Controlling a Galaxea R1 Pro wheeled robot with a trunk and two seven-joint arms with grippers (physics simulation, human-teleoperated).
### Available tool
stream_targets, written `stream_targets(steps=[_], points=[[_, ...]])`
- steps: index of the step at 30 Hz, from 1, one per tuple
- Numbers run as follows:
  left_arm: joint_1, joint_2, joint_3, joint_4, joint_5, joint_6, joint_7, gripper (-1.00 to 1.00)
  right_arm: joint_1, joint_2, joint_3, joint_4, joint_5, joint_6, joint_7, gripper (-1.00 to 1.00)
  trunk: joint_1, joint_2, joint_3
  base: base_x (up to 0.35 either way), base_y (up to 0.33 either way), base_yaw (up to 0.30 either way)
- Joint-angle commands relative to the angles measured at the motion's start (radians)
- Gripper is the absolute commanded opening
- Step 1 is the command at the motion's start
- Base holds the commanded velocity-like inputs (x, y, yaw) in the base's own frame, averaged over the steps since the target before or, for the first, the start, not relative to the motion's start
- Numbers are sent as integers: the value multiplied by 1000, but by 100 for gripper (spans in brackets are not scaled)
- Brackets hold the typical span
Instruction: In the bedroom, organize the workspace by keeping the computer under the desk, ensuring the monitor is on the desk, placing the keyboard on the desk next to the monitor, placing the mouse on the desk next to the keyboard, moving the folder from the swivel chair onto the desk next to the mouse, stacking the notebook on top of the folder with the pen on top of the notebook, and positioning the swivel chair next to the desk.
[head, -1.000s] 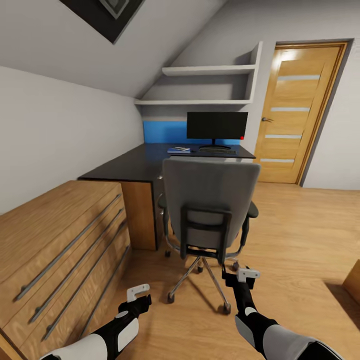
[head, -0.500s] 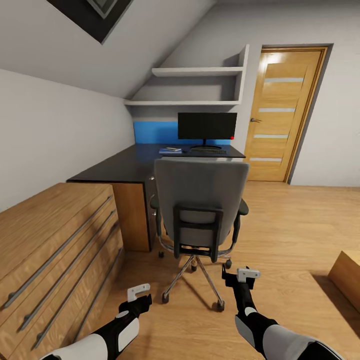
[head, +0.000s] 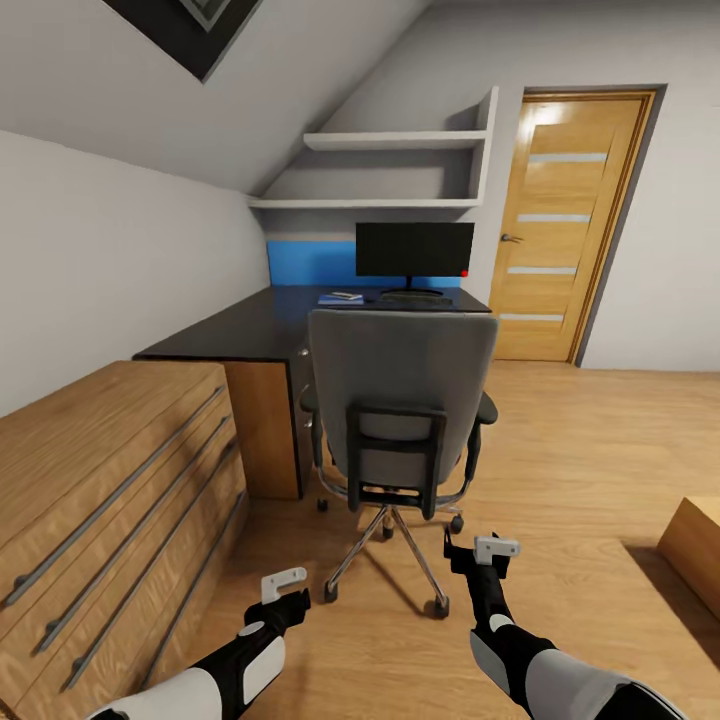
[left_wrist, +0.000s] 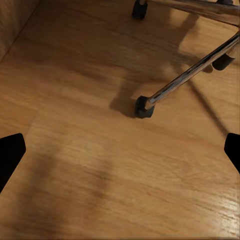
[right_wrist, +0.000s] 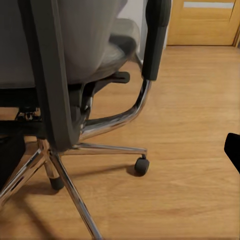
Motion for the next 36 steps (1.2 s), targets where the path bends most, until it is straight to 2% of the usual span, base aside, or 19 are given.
stream_targets(steps=[1,9,23,36], points=[[-1,-1,-9,0,7,-3,5,100,-1,0,9,0,-3,-1,-7,100,4,-8,-4,0,0,0],[0,-1,-9,0,7,-4,4,100,-1,0,9,0,-3,-1,-7,100,34,-64,-29,0,0,0],[-1,4,-9,1,8,-4,2,100,-1,0,9,0,-8,-3,-8,100,34,-64,-29,0,0,-2],[0,2,-12,1,10,-5,5,100,-1,0,9,1,-3,-3,-7,100,34,-64,-17,-166,-136,-164]])
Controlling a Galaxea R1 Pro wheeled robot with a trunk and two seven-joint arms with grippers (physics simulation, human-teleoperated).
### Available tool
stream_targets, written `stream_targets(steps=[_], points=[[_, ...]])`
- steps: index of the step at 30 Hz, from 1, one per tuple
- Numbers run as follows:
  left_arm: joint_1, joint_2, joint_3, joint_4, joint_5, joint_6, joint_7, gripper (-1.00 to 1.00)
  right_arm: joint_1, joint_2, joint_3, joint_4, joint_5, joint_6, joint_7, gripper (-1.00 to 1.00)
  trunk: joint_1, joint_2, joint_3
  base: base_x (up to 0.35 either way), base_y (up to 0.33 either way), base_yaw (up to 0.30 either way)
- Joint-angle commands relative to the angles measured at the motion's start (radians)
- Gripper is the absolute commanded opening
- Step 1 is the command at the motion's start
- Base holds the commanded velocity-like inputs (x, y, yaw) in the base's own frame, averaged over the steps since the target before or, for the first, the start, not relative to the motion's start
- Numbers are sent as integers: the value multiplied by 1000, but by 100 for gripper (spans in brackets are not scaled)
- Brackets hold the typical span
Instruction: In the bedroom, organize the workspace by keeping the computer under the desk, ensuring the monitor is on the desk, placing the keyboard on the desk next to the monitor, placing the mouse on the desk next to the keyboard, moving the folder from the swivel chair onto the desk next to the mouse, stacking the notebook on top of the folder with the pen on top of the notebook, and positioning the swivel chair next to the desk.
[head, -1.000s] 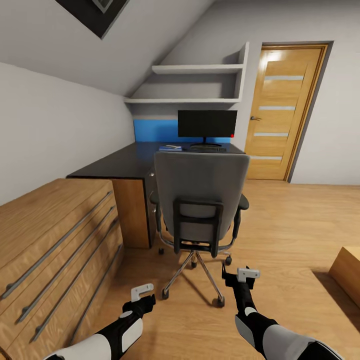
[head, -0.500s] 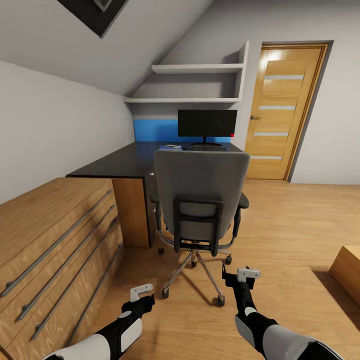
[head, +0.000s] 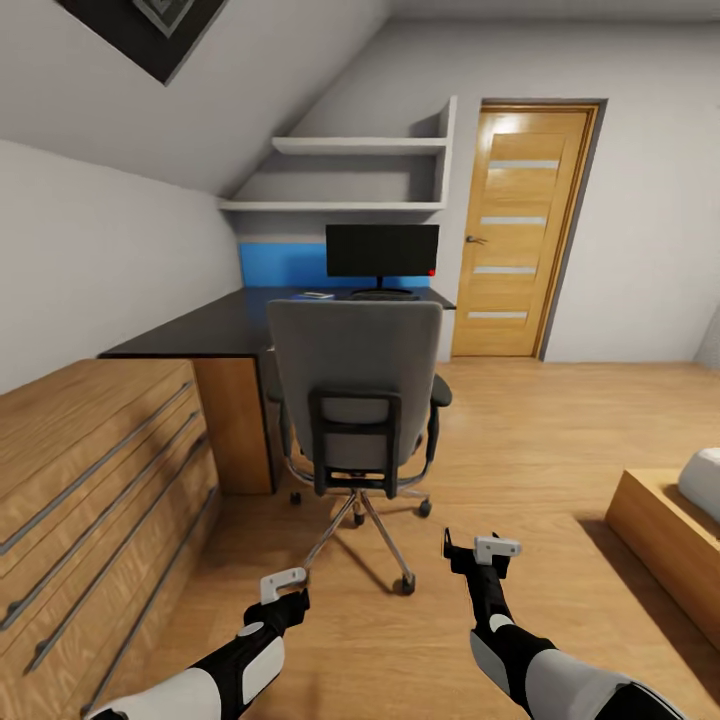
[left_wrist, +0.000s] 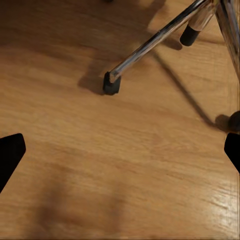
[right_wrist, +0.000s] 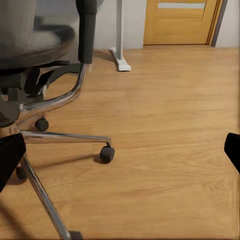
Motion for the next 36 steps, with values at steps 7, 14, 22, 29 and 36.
stream_targets(steps=[7,14,22,29,36], points=[[-1,-1,-10,-1,4,1,6,100,-1,5,14,-1,-3,4,-3,100,0,0,0,-38,-41,-27],[-7,14,-8,-199,3,112,41,100,-4,93,15,-36,0,117,-8,100,0,0,0,-2,-3,-2],[-105,32,-7,-291,3,327,126,100,-7,102,11,-229,2,400,0,100,0,0,0,0,0,0],[-106,79,-19,-238,6,171,95,100,-6,102,12,-129,2,218,1,100,0,0,0,0,0,0],[-106,78,-30,-224,7,156,66,100,-5,104,14,-118,3,194,2,100,0,0,0,140,85,0]])
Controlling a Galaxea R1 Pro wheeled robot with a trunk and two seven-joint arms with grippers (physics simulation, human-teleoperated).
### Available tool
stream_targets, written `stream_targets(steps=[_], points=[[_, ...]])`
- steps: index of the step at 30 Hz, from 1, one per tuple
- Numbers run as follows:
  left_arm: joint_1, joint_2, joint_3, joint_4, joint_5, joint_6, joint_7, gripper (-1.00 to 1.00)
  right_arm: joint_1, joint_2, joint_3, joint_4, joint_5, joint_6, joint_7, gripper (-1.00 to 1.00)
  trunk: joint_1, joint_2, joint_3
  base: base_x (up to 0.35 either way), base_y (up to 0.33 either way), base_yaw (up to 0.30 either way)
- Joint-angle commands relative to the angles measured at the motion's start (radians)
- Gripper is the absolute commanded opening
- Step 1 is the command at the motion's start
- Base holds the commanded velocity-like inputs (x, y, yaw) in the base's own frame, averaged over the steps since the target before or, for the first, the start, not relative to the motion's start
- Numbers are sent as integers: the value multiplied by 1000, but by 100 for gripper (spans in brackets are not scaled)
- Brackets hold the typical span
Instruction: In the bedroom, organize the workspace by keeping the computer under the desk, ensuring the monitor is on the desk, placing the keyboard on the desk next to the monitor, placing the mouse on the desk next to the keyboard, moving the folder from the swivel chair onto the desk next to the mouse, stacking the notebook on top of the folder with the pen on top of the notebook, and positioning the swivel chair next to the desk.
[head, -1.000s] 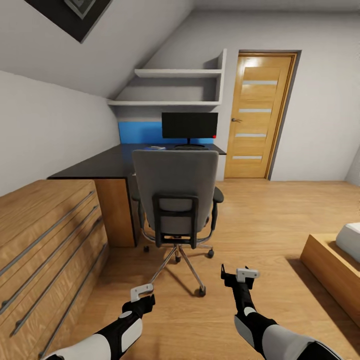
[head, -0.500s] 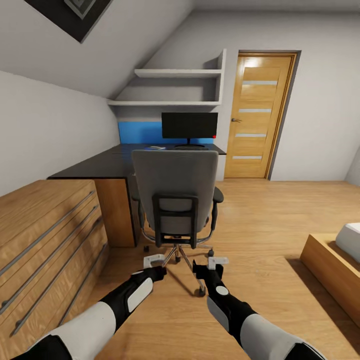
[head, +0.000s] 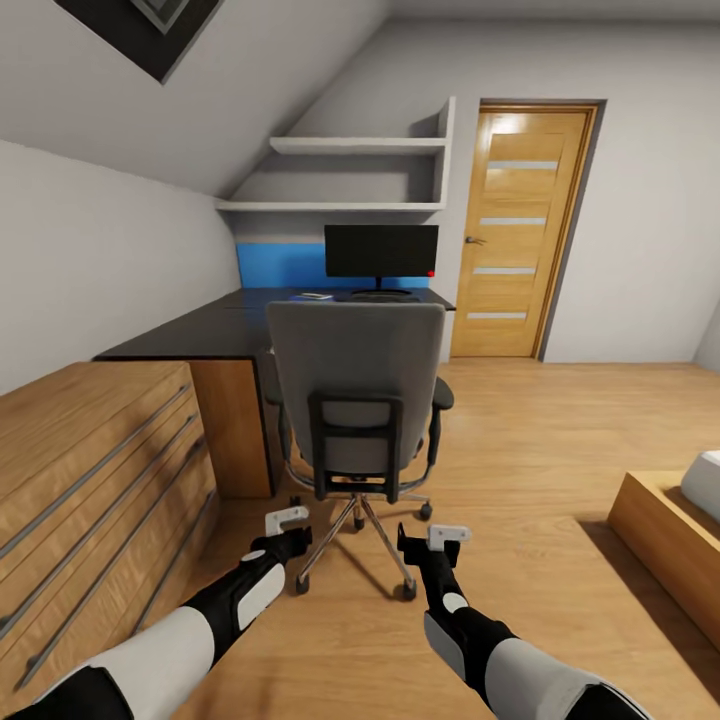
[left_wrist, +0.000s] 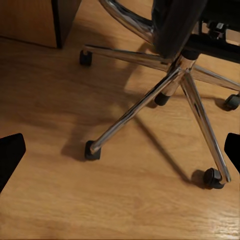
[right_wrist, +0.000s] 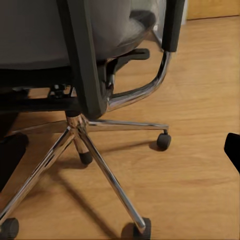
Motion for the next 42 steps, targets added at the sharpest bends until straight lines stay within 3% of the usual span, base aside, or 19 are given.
stream_targets(steps=[1,8,17,42], points=[[-1,1,-10,-1,7,-1,8,100,-1,0,9,1,-4,-2,-7,100,0,0,-1,131,12,0],[-1,-2,-19,1,7,1,6,100,1,1,17,3,-4,-1,-1,100,0,0,-1,241,-88,0],[-1,-23,-51,13,8,2,2,100,1,2,44,4,-4,-1,3,100,0,0,-1,99,-30,0],[-1,-23,-53,14,7,-1,7,100,1,3,46,4,-4,-1,4,100,0,0,-1,304,0,0]])
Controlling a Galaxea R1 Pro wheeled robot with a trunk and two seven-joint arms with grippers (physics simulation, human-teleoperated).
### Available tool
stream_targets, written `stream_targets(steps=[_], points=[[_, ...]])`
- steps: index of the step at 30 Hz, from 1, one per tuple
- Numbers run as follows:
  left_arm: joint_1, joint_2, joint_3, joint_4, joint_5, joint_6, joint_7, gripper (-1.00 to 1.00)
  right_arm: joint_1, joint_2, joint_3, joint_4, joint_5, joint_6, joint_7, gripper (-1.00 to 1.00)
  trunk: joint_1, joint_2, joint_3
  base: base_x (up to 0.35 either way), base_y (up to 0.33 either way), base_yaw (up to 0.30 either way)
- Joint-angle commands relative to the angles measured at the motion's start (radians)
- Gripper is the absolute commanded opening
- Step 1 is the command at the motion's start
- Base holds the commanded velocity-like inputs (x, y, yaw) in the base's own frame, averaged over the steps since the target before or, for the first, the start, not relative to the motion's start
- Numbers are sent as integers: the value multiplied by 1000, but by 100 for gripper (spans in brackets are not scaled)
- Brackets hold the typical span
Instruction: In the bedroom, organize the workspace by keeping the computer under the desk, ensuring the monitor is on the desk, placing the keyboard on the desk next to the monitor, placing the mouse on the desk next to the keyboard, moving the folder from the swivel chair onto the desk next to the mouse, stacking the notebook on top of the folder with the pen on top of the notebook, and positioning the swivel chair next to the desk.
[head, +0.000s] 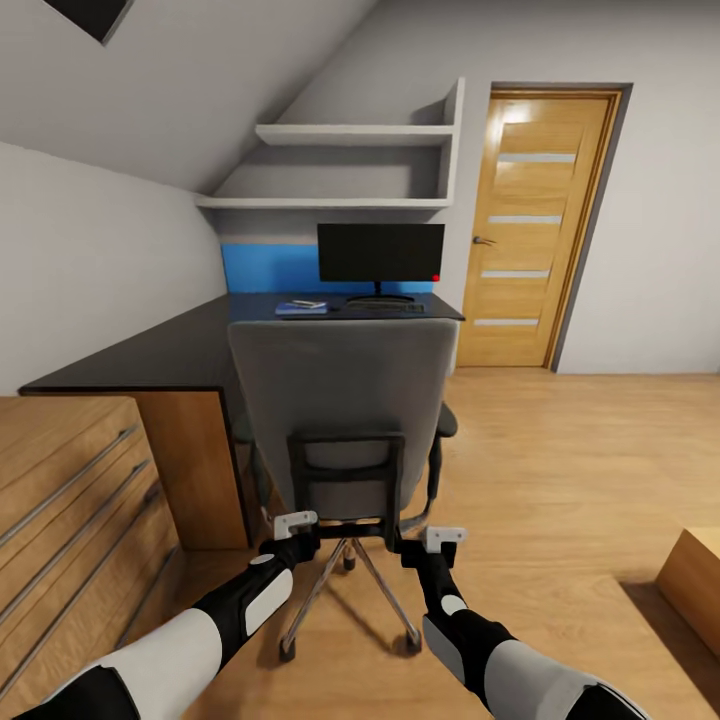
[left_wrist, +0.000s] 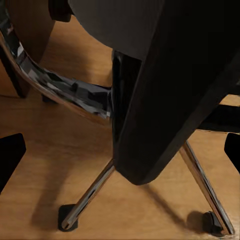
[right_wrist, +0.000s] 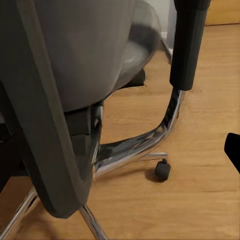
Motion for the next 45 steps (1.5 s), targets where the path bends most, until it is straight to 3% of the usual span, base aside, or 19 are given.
stream_targets(steps=[1,45], points=[[-1,1,-9,-1,7,-1,7,100,-1,0,12,0,3,-1,-6,100,0,0,-1,323,0,0],[-1,-18,-13,-1,9,1,8,100,-1,-3,9,-2,3,-3,-6,100,0,0,-1,323,0,-30]])
